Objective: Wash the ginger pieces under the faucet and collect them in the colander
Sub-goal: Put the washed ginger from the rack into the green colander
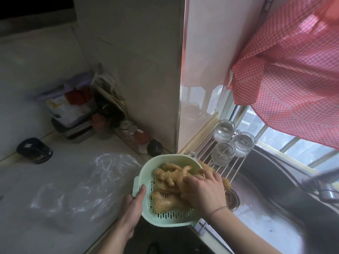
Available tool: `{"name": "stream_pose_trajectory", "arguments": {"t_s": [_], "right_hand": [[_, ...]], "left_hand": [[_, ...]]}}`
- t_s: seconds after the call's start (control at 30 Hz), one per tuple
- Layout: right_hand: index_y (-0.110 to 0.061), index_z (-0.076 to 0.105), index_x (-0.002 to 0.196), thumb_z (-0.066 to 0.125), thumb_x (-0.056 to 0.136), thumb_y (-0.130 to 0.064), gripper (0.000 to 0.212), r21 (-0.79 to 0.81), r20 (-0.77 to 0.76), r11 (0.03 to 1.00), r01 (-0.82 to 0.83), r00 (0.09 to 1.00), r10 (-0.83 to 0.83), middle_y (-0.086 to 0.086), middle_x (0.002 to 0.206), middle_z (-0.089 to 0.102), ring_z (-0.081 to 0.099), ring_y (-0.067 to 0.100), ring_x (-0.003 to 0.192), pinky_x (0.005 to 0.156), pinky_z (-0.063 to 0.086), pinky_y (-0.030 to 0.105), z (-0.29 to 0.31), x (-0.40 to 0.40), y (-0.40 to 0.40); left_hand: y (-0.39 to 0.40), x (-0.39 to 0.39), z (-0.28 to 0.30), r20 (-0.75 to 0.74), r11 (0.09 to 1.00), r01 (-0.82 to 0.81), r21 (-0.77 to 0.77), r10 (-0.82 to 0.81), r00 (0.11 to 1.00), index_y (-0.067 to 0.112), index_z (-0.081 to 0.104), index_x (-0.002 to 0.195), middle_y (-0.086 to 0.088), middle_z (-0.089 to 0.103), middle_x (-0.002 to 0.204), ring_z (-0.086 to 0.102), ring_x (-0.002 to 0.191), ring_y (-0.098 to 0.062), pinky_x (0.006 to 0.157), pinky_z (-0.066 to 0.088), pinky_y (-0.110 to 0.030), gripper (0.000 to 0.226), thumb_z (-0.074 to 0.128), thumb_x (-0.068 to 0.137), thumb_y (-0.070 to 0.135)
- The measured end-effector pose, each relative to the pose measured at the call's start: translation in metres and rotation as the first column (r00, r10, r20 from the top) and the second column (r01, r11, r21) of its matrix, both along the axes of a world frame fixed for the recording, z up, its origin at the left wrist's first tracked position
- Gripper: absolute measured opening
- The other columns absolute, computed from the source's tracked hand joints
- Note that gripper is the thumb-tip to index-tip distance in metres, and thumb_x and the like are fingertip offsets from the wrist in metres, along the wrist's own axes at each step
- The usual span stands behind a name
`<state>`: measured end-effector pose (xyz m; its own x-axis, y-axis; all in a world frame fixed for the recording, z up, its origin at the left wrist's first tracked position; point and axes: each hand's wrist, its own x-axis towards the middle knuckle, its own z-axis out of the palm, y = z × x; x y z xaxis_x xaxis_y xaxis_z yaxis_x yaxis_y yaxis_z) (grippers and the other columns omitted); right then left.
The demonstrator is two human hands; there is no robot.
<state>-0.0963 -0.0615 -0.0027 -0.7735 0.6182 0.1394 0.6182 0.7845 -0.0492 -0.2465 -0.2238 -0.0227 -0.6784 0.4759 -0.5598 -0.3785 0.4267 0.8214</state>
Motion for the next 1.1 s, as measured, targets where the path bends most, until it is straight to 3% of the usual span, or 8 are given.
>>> {"name": "stream_pose_trajectory", "arguments": {"t_s": [0.13, 0.23, 0.33, 0.43, 0.53, 0.87, 1.0, 1.1], "right_hand": [[-0.035, 0.068, 0.081, 0.069, 0.057, -0.058, 0.033, -0.027, 0.043, 0.993, -0.114, 0.992, 0.115, -0.017, 0.081, 0.071, 0.061, 0.028, 0.103, 0.09, 0.033, 0.047, -0.01, -0.003, 0.001], [-0.033, 0.073, 0.086, 0.063, 0.075, -0.047, 0.021, -0.055, -0.252, 0.976, -0.209, 0.949, 0.189, -0.015, 0.092, 0.073, 0.064, 0.022, 0.103, 0.089, 0.05, 0.043, -0.007, 0.009, 0.006], [-0.021, 0.072, 0.089, 0.061, 0.083, -0.036, 0.02, -0.234, -0.515, 0.972, -0.016, 0.85, -0.11, -0.005, 0.092, 0.072, 0.064, 0.019, 0.092, 0.079, 0.048, 0.028, -0.007, 0.025, 0.025], [-0.022, 0.067, 0.11, 0.061, 0.087, -0.04, 0.03, -0.453, -0.204, 0.847, 0.279, 0.892, -0.403, 0.0, 0.106, 0.069, 0.058, 0.026, 0.104, 0.082, 0.046, 0.033, -0.029, 0.036, 0.057], [-0.029, 0.053, 0.129, 0.059, 0.081, -0.055, 0.055, -0.513, 0.129, 0.786, 0.345, 0.936, -0.327, -0.002, 0.115, 0.065, 0.054, 0.025, 0.112, 0.091, 0.05, 0.04, -0.052, 0.038, 0.074], [-0.042, 0.047, 0.119, 0.061, 0.072, -0.049, 0.05, -0.388, 0.145, 0.845, 0.367, 0.93, -0.337, -0.01, 0.085, 0.069, 0.063, 0.014, 0.069, 0.056, 0.052, 0.027, -0.047, 0.038, 0.081], [-0.035, 0.049, 0.102, 0.076, 0.07, -0.038, 0.041, -0.534, -0.138, 0.761, 0.369, 0.85, -0.509, -0.007, 0.093, 0.073, 0.061, 0.016, 0.068, 0.052, 0.046, 0.026, -0.021, 0.049, 0.063], [-0.032, 0.054, 0.097, 0.081, 0.065, -0.026, 0.042, -0.468, -0.444, 0.88, 0.084, 0.838, -0.317, -0.009, 0.09, 0.069, 0.063, 0.014, 0.072, 0.06, 0.053, 0.031, 0.0, 0.043, 0.032]], "left_hand": [[-0.002, -0.003, -0.001, 0.012, 1.0, -0.01, 0.002, 0.01, 1.0, 0.015, 0.074, 0.1, -0.003, 0.079, 0.093, 0.074, 0.091, -0.022, 0.088, 0.056, -0.042, 0.032, 0.051, 0.099, 0.037], [-0.005, -0.006, -0.003, 0.012, 0.999, -0.032, -0.002, 0.032, 0.999, 0.015, 0.074, 0.102, -0.003, 0.079, 0.094, 0.074, 0.093, -0.022, 0.089, 0.056, -0.042, 0.031, 0.051, 0.099, 0.036], [-0.012, -0.009, -0.008, 0.007, 0.999, -0.052, -0.01, 0.052, 0.999, 0.014, 0.074, 0.1, -0.004, 0.079, 0.093, 0.074, 0.092, -0.023, 0.089, 0.056, -0.045, 0.031, 0.053, 0.099, 0.036], [-0.019, -0.01, -0.012, 0.01, 0.997, -0.076, -0.013, 0.076, 0.997, 0.013, 0.074, 0.1, -0.005, 0.079, 0.093, 0.074, 0.092, -0.024, 0.087, 0.057, -0.043, 0.03, 0.053, 0.098, 0.035], [-0.022, -0.01, -0.011, 0.024, 0.996, -0.092, 0.006, 0.091, 0.996, 0.013, 0.073, 0.1, -0.005, 0.079, 0.094, 0.074, 0.092, -0.022, 0.08, 0.055, -0.036, 0.027, 0.053, 0.099, 0.031], [-0.025, -0.011, -0.008, 0.03, 0.996, -0.086, -0.019, 0.087, 0.996, 0.013, 0.073, 0.103, -0.002, 0.079, 0.094, 0.073, 0.093, -0.022, 0.09, 0.055, -0.044, 0.033, 0.054, 0.097, 0.039], [-0.022, -0.013, -0.008, 0.03, 0.996, -0.086, -0.021, 0.086, 0.996, 0.011, 0.073, 0.103, -0.004, 0.079, 0.094, 0.074, 0.091, -0.022, 0.092, 0.055, -0.047, 0.034, 0.056, 0.096, 0.039], [-0.019, -0.013, -0.006, 0.053, 0.995, -0.095, -0.007, 0.096, 0.994, 0.01, 0.073, 0.106, -0.005, 0.078, 0.096, 0.074, 0.093, -0.023, 0.093, 0.055, -0.047, 0.036, 0.055, 0.096, 0.039]]}}
